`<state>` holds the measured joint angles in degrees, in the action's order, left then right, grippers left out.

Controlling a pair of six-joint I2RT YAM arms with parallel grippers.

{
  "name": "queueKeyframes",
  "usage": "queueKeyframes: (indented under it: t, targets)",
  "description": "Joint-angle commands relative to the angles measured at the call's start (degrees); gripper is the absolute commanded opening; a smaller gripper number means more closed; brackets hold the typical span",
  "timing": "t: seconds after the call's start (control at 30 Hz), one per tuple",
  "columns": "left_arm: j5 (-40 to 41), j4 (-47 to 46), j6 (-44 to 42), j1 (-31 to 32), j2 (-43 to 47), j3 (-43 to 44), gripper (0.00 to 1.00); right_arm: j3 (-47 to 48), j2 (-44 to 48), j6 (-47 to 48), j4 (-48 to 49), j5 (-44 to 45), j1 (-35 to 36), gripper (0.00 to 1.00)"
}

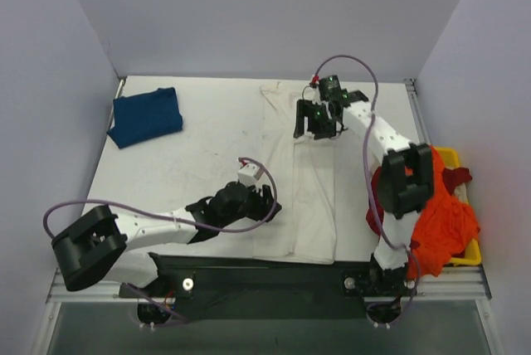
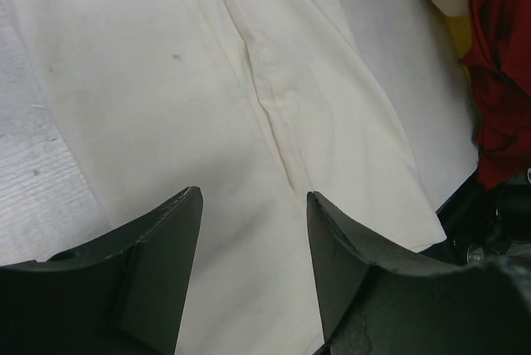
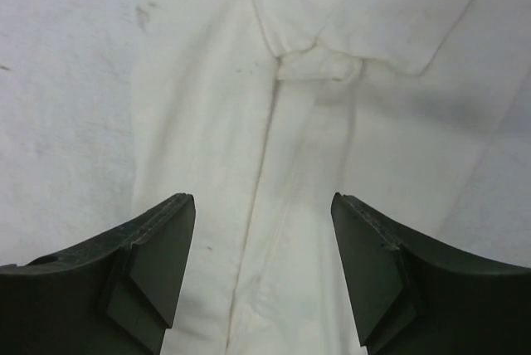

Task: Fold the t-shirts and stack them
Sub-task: Rotate the tshirt 90 degrees, then grab the bottom of the folded rectangular tshirt with both arms

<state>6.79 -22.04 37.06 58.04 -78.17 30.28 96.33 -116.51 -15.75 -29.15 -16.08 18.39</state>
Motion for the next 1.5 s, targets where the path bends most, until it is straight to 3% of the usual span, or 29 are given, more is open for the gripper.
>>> queueKeyframes:
  t: [0.0,0.2,0.37,0.57,0.93,1.47]
  targets:
    - [3.9,8.2,-2.7,0.0,4.1,-0.6,0.64,-12.3,19.0,-2.0,5.0,3.1,2.0,0.68]
    - [2.9,17.4,-2.3,-1.3,11.0,-4.2,0.64,-37.4,38.1,-8.4,8.7,13.0,6.6,0.66]
    - [0.8,25.9,-2.0,-2.4,15.0,-4.8,0.64,-48.3,47.9,-12.6,4.4,18.6,11.1,0.63]
    - [-1.3,28.2,-2.2,-3.1,17.5,-3.7,0.64,-60.9,59.3,-22.0,-1.9,19.5,18.2,0.61]
    - [-8.7,27.8,0.4,-3.0,13.0,-4.4,0.63,-65.3,62.5,-37.0,-10.2,21.6,34.2,0.55]
    - [-9.1,27.1,1.4,-2.3,13.2,-4.7,0.62,-71.0,61.4,-40.2,-9.1,22.1,35.5,0.36]
